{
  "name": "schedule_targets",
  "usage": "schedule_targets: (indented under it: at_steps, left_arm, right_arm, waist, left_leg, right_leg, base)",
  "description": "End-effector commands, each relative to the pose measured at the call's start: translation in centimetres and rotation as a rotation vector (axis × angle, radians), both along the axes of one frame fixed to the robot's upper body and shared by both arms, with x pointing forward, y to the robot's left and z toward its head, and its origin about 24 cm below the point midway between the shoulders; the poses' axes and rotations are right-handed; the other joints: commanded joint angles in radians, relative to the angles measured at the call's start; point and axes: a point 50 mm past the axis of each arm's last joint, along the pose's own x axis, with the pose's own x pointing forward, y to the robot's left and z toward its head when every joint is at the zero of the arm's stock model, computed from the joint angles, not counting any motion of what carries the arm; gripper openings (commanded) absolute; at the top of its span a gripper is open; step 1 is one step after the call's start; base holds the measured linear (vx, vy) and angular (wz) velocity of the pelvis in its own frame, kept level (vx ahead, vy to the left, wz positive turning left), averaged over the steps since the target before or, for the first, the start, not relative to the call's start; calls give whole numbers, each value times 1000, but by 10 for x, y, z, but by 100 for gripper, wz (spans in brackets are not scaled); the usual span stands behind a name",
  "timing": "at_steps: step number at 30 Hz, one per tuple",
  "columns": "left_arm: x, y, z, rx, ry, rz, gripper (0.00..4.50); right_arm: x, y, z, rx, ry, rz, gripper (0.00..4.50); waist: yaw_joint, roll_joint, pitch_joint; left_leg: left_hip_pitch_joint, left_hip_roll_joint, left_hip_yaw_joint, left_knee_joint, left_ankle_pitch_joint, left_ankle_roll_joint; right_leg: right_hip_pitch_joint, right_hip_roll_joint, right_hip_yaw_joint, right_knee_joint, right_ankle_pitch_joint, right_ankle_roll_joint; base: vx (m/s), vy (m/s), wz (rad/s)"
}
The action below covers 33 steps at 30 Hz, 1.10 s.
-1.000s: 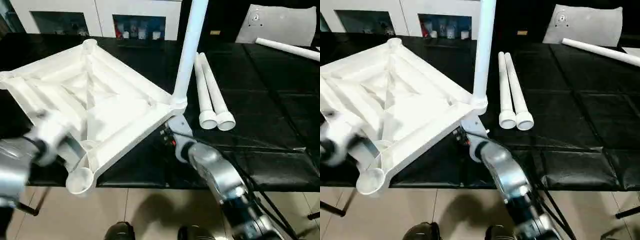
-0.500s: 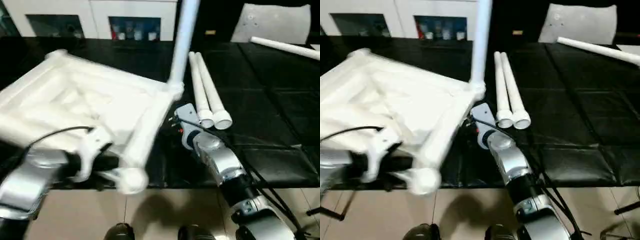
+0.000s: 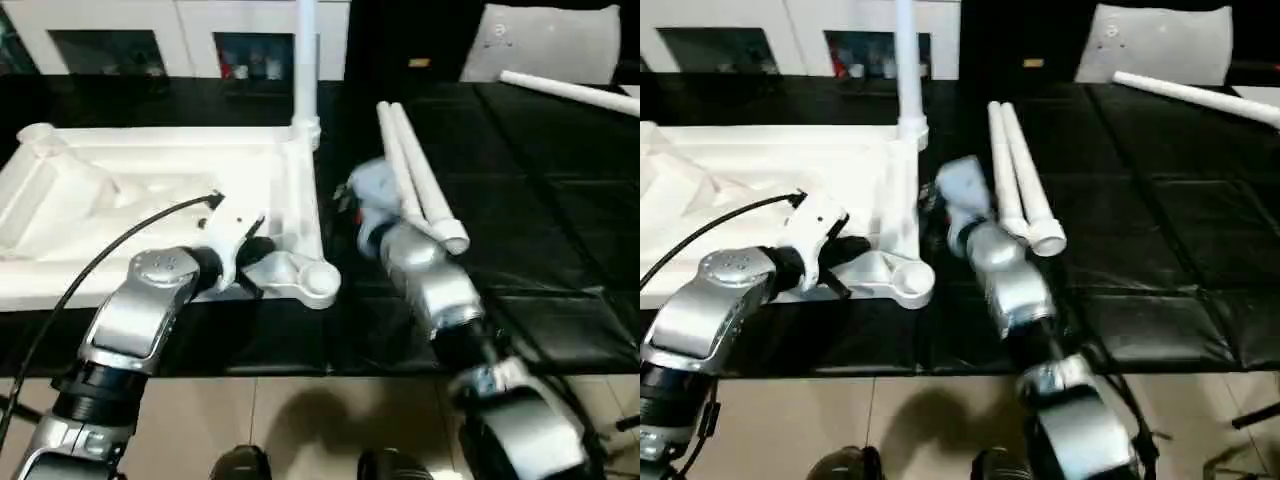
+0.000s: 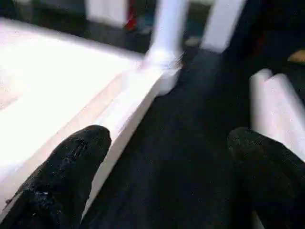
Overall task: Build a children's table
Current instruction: Rotate table base, then move to table
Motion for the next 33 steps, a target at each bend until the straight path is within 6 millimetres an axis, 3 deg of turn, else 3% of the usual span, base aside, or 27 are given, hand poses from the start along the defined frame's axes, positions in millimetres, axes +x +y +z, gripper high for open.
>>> schedule_targets:
  at_steps: [1, 4, 5, 7, 10, 12, 13, 14, 17, 19, 20, 22, 24, 27, 28, 29, 32, 33]
  left_arm:
    - [-1, -4, 16, -64, -99, -24, 4]
    - [-8, -8, 26, -213, -158, 15, 41]
    - [-12, -9, 27, -261, -161, 38, 53]
    - [-17, -10, 27, -290, -177, 54, 66]
    - [-25, -13, 29, -352, -206, 104, 87]
    - [-35, -12, 31, -420, -255, 256, 90]
    - [-37, -11, 30, -419, -260, 300, 98]
    - [-37, -11, 30, -419, -260, 300, 121]
    - [-47, -9, 24, -442, -254, 377, 130]
    - [-57, -6, 12, -367, -264, 438, 148]
    - [-58, -7, 11, -365, -260, 442, 159]
    - [-60, -10, 9, -380, -248, 457, 168]
    - [-60, -11, 9, -402, -253, 482, 179]
    - [-62, -12, 9, -402, -248, 496, 208]
    - [-64, -13, 7, -387, -248, 501, 213]
    - [-65, -13, 5, -376, -249, 505, 223]
    - [-64, -15, 3, -361, -247, 506, 250]
    - [-64, -15, 3, -359, -247, 504, 255]
  right_arm:
    - [2, -7, 6, 37, -10, -43, 450]
    - [-1, -9, 9, 103, 7, -16, 450]
    - [-2, -10, 9, 118, 10, -1, 450]
    - [-3, -15, 8, 80, -12, -41, 450]
    - [-7, -22, 11, 15, -69, -42, 450]
    - [-23, -33, 16, 82, -92, -46, 450]
    - [-29, -36, 18, 90, -115, -38, 450]
    - [-29, -36, 18, 90, -115, -38, 450]
    - [-47, -39, 20, 212, -117, -21, 450]
    - [-73, -37, 14, 248, -82, 11, 450]
    - [-76, -38, 13, 247, -80, 7, 450]
    - [-87, -39, 7, 237, -76, -22, 450]
    - [-97, -44, 3, 160, -80, -88, 450]
    - [-106, -49, -3, 136, -3, -143, 450]
    - [-116, -51, -10, 141, 68, -124, 450]
    - [-122, -54, -11, 141, 82, -115, 450]
    - [-129, -58, -14, 118, 91, -110, 450]
    - [-130, -58, -14, 119, 93, -112, 450]
  waist:
    - [1, 18, -80]
    - [2, 15, -80]
    - [3, 19, -79]
    - [1, 11, -77]
    - [-1, 8, -73]
    - [-3, 4, -68]
    - [1, 3, -67]
    - [-2, 1, -68]
    - [-8, 0, -63]
    - [-10, 2, -60]
    - [-10, 1, -66]
    - [-10, 1, -64]
    - [-8, -1, -58]
    - [-9, -2, -54]
    - [-12, -8, -52]
    - [-10, -8, -52]
    - [-13, -8, -52]
    - [-14, -5, -51]
  left_leg:
    - [36, 21, -11, -66, -250, -43]
    - [32, 22, -9, -66, -247, -39]
    - [30, 22, -10, -66, -246, -34]
    - [27, 22, -9, -67, -242, -29]
    - [28, 21, -8, -67, -269, -30]
    - [28, 22, -8, -70, -298, -29]
    - [29, 28, -11, -71, -302, -26]
    - [29, 26, -11, -72, -299, -19]
    - [24, 24, -11, -76, -306, -8]
    - [23, 26, -13, -80, -304, -5]
    - [23, 26, -13, -79, -280, -4]
    - [22, 25, -12, -80, -269, -10]
    - [26, 26, -11, -83, -301, -24]
    - [27, 22, -15, -86, -349, -37]
    - [27, 20, -16, -85, -356, -35]
    - [26, 23, -16, -85, -350, -34]
    - [24, 22, -19, -86, -348, -40]
    - [28, 25, -23, -88, -357, -52]
  right_leg:
    - [41, -48, 27, -64, -108, -194]
    - [46, -49, 28, -62, -77, -197]
    - [46, -49, 27, -62, -74, -196]
    - [45, -49, 26, -65, -79, -194]
    - [43, -47, 27, -73, -160, -170]
    - [40, -46, 28, -80, -215, -146]
    - [39, -46, 30, -83, -216, -124]
    - [37, -45, 28, -86, -224, -115]
    - [33, -40, 28, -92, -252, -91]
    - [34, -38, 28, -97, -244, -68]
    - [35, -38, 28, -94, -206, -66]
    - [33, -39, 29, -94, -194, -75]
    - [27, -38, 29, -100, -241, -74]
    - [25, -39, 30, -105, -319, -42]
    - [25, -39, 31, -108, -349, -23]
    - [23, -41, 34, -111, -349, -7]
    - [22, -38, 30, -112, -349, 2]
    - [20, -31, 25, -111, -350, 5]
  base:
    - [0, 0, 0]
    - [0, 0, 0]
    - [0, 0, 0]
    - [0, 0, 0]
    - [0, 0, 0]
    - [0, 0, 0]
    - [0, 0, 0]
    - [0, 0, 0]
    - [0, 0, 0]
    - [0, 0, 0]
    - [0, 0, 0]
    - [0, 0, 0]
    - [0, 0, 0]
    - [0, 0, 0]
    - [0, 0, 0]
    - [0, 0, 0]
    - [0, 0, 0]
    - [0, 0, 0]
